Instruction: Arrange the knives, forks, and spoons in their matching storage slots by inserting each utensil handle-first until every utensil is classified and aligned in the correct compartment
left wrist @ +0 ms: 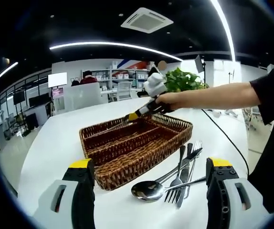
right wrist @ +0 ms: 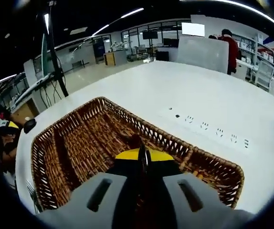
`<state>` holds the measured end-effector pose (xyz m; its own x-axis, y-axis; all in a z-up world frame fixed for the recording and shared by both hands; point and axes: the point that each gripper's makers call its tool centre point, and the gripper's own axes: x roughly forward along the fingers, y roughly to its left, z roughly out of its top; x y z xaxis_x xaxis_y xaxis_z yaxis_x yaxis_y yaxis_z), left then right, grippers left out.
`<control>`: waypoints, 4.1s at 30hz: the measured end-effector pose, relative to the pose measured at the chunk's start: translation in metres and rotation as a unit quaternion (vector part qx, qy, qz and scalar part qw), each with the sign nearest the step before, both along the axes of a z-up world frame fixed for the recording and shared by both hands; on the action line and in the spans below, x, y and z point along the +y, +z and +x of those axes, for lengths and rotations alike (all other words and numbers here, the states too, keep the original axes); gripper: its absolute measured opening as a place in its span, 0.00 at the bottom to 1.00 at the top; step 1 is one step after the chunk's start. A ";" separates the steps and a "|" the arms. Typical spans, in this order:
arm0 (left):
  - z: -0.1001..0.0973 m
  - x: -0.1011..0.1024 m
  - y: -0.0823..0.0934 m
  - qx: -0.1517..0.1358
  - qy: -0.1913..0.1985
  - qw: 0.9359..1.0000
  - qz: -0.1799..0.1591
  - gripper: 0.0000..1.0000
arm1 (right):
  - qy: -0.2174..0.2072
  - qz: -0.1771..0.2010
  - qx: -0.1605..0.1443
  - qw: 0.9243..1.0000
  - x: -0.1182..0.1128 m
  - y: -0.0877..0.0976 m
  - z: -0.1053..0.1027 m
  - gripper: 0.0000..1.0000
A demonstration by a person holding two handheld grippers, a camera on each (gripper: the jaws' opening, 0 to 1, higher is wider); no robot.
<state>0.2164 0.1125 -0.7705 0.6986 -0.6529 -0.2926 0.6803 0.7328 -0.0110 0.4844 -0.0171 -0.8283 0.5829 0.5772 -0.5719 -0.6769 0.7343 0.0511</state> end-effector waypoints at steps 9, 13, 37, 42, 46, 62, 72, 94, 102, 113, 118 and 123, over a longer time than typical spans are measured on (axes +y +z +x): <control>0.000 0.003 -0.004 0.005 0.004 1.000 0.003 0.99 | -0.008 -0.054 0.000 0.998 0.003 -0.018 0.007 0.06; 0.001 0.006 -0.005 0.006 0.007 1.000 0.002 0.99 | -0.007 -0.054 0.005 0.999 0.003 -0.018 0.007 0.06; 0.004 0.002 -0.003 0.004 0.001 1.000 0.005 0.99 | 0.018 -0.103 -0.017 0.994 -0.003 -0.012 0.005 0.07; 0.005 0.002 -0.004 0.004 0.001 1.000 0.007 0.99 | 0.026 -0.166 -0.078 0.983 -0.006 -0.006 0.009 0.07; 0.005 0.002 -0.005 0.003 0.001 1.000 0.010 0.99 | 0.017 -0.167 -0.097 0.981 -0.010 0.000 0.015 0.10; 0.008 -0.002 -0.002 -0.002 -0.004 1.000 -0.001 0.99 | -0.023 -0.077 -0.089 0.993 -0.017 0.017 0.001 0.41; 0.012 0.002 0.006 -0.011 0.004 1.000 -0.004 0.99 | -0.027 -0.049 -0.096 0.994 -0.022 0.028 -0.029 0.55; 0.024 -0.001 0.010 -0.002 0.018 1.000 -0.007 0.99 | -0.049 0.017 -0.118 0.992 -0.055 0.052 -0.135 0.83; 0.026 0.001 0.011 0.000 0.026 1.000 -0.003 0.99 | -0.050 0.018 -0.130 0.990 -0.064 0.065 -0.175 0.91; 0.014 0.003 0.008 0.002 0.025 1.000 0.007 0.99 | -0.048 -0.007 -0.116 0.992 -0.076 0.053 -0.232 0.99; 0.005 0.003 0.007 0.007 0.026 1.000 0.005 0.99 | -0.054 0.001 -0.106 0.993 -0.080 0.051 -0.244 1.00; 0.001 0.001 0.007 0.006 0.023 1.000 0.004 0.99 | -0.058 0.006 -0.101 0.993 -0.083 0.050 -0.252 1.00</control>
